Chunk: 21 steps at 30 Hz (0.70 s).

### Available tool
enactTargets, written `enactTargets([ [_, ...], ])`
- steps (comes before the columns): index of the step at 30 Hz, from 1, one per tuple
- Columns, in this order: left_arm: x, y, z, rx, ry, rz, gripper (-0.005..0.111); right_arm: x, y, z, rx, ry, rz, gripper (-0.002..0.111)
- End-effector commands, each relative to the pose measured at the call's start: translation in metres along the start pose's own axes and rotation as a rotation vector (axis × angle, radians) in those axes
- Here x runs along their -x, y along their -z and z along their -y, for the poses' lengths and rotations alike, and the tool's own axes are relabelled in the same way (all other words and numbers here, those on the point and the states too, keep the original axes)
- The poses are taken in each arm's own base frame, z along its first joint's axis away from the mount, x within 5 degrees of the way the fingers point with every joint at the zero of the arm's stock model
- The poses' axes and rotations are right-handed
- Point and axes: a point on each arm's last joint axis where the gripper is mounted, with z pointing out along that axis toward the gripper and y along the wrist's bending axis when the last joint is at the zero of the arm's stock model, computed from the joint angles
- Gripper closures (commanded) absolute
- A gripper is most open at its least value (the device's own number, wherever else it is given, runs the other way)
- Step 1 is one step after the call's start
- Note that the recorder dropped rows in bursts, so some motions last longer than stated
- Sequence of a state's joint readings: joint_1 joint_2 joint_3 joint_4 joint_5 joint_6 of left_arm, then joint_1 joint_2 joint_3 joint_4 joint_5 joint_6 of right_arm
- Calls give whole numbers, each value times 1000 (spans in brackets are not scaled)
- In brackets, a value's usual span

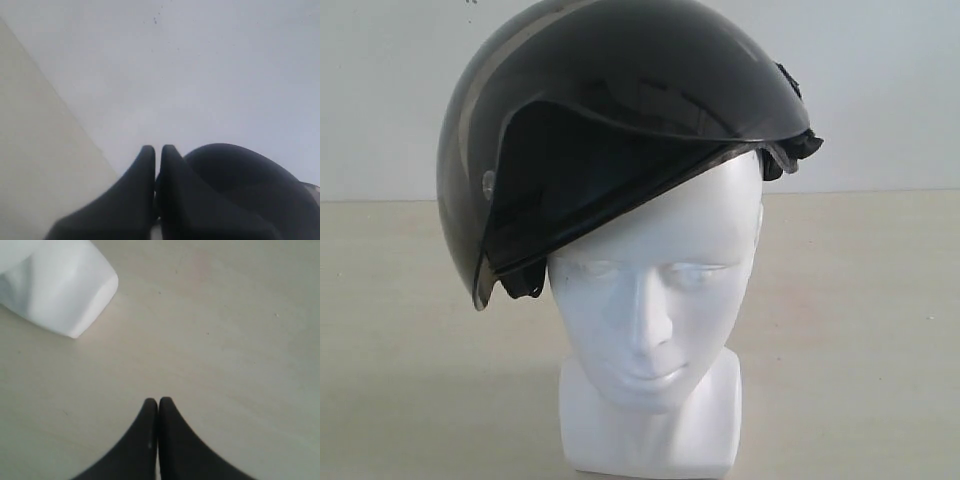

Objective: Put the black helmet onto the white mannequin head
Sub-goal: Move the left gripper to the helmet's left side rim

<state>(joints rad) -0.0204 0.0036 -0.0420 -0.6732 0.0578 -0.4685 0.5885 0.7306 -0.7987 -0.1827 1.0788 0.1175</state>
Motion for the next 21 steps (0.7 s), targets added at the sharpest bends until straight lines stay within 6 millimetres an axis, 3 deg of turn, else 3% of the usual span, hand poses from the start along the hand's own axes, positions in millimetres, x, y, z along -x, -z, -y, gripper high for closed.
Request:
enactTargets([
  [1,3,3,28,-9,-12,-107,102,18,16,1,15,-48,131,109],
  [4,1,-9,39,94,-24,-234,102,40,46,6,9,-74,218,109],
  [6,1,-20,48,157,-130,-346,102,53,65,11,-6,-85,230,109],
  [7,0,-39,59,218,-263,-496,102,68,84,18,-59,-79,219,109],
  [8,2,-47,66,235,-288,-552,102,76,88,21,-88,-67,219,109],
  [9,6,-70,78,295,-311,-641,102,95,102,25,-121,-48,274,109],
  [11,15,-105,87,399,-416,-740,102,117,109,26,-125,-46,312,109],
  [12,19,-118,87,449,-462,-759,102,122,108,26,-125,-46,311,109],
  [14,38,-160,75,620,-504,-810,102,140,84,22,-130,-32,246,109],
  [15,42,-170,70,629,-517,-838,102,144,77,20,-131,-27,226,109],
  [17,43,-196,46,605,-498,-938,102,153,62,22,-180,-43,214,109],
  [20,32,-232,-1,424,-342,-1083,102,163,48,23,-195,-85,223,109],
  [21,28,-239,-7,357,-327,-1101,102,163,44,25,-182,-100,219,109],
])
